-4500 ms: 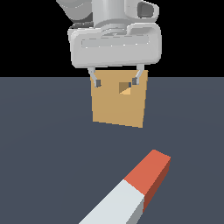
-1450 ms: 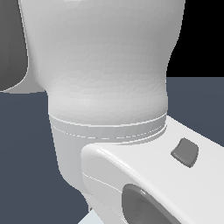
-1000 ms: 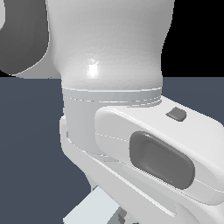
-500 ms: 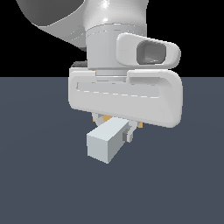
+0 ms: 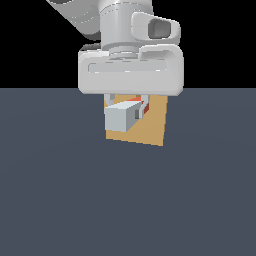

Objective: Insert the peg into the horizontal hole in a box.

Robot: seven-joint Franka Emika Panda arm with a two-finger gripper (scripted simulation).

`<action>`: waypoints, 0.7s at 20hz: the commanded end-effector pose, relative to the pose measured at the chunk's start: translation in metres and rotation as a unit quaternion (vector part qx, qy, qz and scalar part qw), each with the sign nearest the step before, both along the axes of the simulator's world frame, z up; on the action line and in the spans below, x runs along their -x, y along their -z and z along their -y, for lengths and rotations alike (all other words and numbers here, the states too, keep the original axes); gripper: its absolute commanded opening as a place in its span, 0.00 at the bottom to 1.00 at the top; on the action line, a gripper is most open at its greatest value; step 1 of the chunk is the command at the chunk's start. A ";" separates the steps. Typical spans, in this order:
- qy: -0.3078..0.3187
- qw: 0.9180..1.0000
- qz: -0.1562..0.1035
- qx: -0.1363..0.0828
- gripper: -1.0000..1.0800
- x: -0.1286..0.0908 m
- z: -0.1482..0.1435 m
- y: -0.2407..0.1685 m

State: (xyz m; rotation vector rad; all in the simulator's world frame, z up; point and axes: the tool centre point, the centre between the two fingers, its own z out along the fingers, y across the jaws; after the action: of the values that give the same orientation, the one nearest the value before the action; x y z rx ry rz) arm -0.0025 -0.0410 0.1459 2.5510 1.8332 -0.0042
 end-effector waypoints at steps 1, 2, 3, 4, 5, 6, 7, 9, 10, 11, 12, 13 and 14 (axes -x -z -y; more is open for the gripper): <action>-0.010 1.000 0.001 0.000 0.00 0.001 -0.007 -0.007; -0.012 1.000 0.001 0.000 0.00 0.002 -0.008 -0.008; -0.013 1.000 0.001 0.000 0.00 0.002 -0.009 -0.009; -0.013 1.000 0.001 0.000 0.00 0.002 -0.009 -0.009; -0.012 1.000 0.001 0.000 0.00 0.002 -0.009 -0.009; -0.011 1.000 0.001 -0.001 0.00 0.001 -0.008 -0.008; -0.009 1.000 0.001 -0.001 0.00 0.001 -0.007 -0.007; -0.007 1.000 0.001 -0.001 0.00 0.001 -0.006 -0.006; -0.007 1.000 0.001 -0.001 0.00 0.001 -0.006 -0.006; -0.007 1.000 0.001 -0.001 0.00 0.001 -0.006 -0.006; -0.007 1.000 0.001 -0.001 0.00 0.001 -0.006 -0.006; -0.007 1.000 -0.001 -0.001 0.00 0.002 -0.005 -0.005; -0.008 1.000 0.001 -0.001 0.00 0.001 -0.005 -0.006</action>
State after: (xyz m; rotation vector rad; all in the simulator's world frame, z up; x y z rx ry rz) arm -0.0048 -0.0356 0.1498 2.5394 1.8546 -0.0067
